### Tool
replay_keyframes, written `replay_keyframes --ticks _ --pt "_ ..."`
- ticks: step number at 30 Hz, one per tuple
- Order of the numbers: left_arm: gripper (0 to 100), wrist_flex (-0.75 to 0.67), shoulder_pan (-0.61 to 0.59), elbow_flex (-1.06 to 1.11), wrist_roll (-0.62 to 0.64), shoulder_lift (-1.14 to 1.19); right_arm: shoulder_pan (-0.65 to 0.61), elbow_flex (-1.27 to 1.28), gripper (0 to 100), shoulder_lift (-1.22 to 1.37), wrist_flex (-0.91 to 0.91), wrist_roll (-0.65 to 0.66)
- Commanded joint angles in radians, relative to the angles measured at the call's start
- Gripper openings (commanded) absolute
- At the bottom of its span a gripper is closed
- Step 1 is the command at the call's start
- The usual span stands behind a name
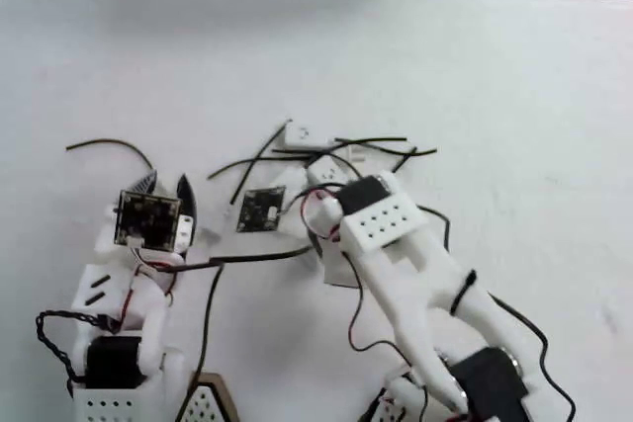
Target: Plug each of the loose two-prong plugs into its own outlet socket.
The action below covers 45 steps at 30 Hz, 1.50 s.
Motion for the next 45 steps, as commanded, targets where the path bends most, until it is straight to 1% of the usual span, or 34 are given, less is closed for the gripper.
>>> replay_keyframes --ticks 1,4,8,14,19,22,27,29,33,37,41,42,45 --pt "14 0.005 -0.027 -0.031 0.009 -0.007 -0.041 -0.066 50.0 0.068 -0.013 0.012" --pt "14 0.005 -0.050 -0.032 0.011 -0.007 -0.048 -0.069 49.5 0.148 -0.091 0.012" --pt "14 0.005 -0.050 -0.032 0.011 -0.007 -0.047 -0.072 46.9 0.209 -0.186 0.014" --pt "14 0.005 -0.048 -0.032 0.011 -0.007 -0.047 -0.072 46.5 0.236 -0.242 0.015" --pt "14 0.005 -0.048 -0.032 0.011 -0.007 -0.048 -0.074 45.8 0.320 -0.265 0.015" --pt "14 0.005 -0.047 -0.032 0.011 -0.007 -0.048 -0.100 39.5 0.363 -0.265 0.015" --pt "14 0.003 -0.045 -0.032 0.011 -0.007 -0.050 -0.167 22.5 0.372 -0.255 0.015" --pt "14 0.002 -0.045 -0.031 0.011 -0.007 -0.056 -0.186 18.9 0.372 -0.228 0.014" --pt "14 0.000 -0.045 -0.031 0.011 -0.007 -0.096 -0.198 18.1 0.372 -0.137 0.008" --pt "14 0.000 -0.045 -0.029 0.011 -0.007 -0.124 -0.198 18.0 0.372 -0.093 0.005" --pt "14 0.000 -0.045 -0.029 0.011 -0.007 -0.145 -0.199 18.6 0.372 -0.082 -0.081" --pt "14 0.000 -0.045 -0.029 0.011 -0.007 -0.148 -0.199 20.0 0.371 -0.081 -0.092" --pt "14 0.000 -0.045 -0.029 0.011 -0.007 -0.148 -0.215 28.9 0.371 -0.051 -0.127"
